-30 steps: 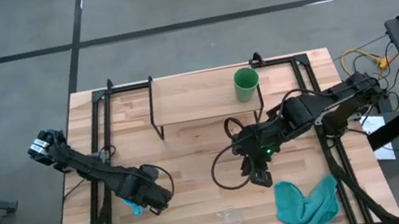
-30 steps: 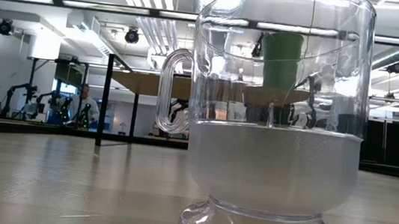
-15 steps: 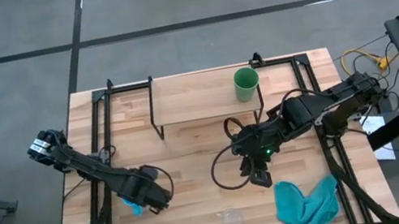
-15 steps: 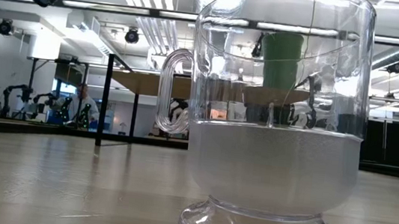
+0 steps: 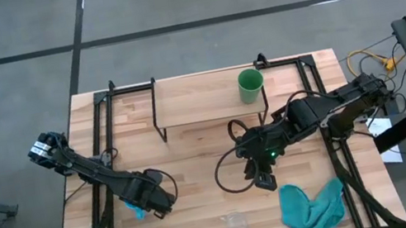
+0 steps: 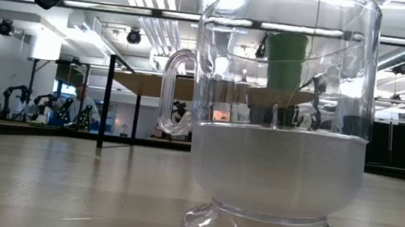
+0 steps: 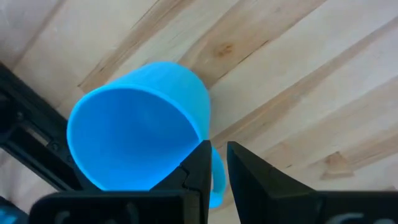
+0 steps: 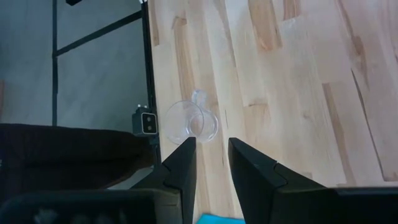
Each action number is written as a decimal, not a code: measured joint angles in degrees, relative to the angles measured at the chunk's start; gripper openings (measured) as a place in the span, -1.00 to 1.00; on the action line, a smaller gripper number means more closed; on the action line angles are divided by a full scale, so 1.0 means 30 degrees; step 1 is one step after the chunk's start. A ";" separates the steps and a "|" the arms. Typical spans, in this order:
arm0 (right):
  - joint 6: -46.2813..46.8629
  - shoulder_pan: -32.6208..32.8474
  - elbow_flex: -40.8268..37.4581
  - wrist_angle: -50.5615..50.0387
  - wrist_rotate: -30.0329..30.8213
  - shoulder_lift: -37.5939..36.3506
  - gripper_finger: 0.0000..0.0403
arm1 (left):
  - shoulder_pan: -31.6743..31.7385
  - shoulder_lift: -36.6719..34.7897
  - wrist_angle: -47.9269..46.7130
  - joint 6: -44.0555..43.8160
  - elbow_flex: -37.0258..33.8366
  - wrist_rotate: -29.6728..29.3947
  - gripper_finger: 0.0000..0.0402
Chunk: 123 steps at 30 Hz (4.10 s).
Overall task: Stack small to large cups/mugs on shelf
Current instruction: Put the blue mug on the shelf
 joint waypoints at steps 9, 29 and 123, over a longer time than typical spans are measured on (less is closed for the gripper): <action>0.0000 -0.0006 0.0000 0.0000 0.0000 0.0000 -0.56 | 0.0000 -0.0007 -0.1153 -0.0015 0.0000 0.0000 -0.81; 0.0000 -0.0006 0.0000 0.0007 0.0000 0.0000 -0.56 | 0.0007 -0.0014 -0.0702 0.0015 0.0000 0.0000 -0.81; -0.2025 -0.1509 0.0000 -0.2688 0.7529 -0.0984 -0.56 | 1.5502 0.9296 -0.3118 2.2434 2.2332 -0.1683 -1.00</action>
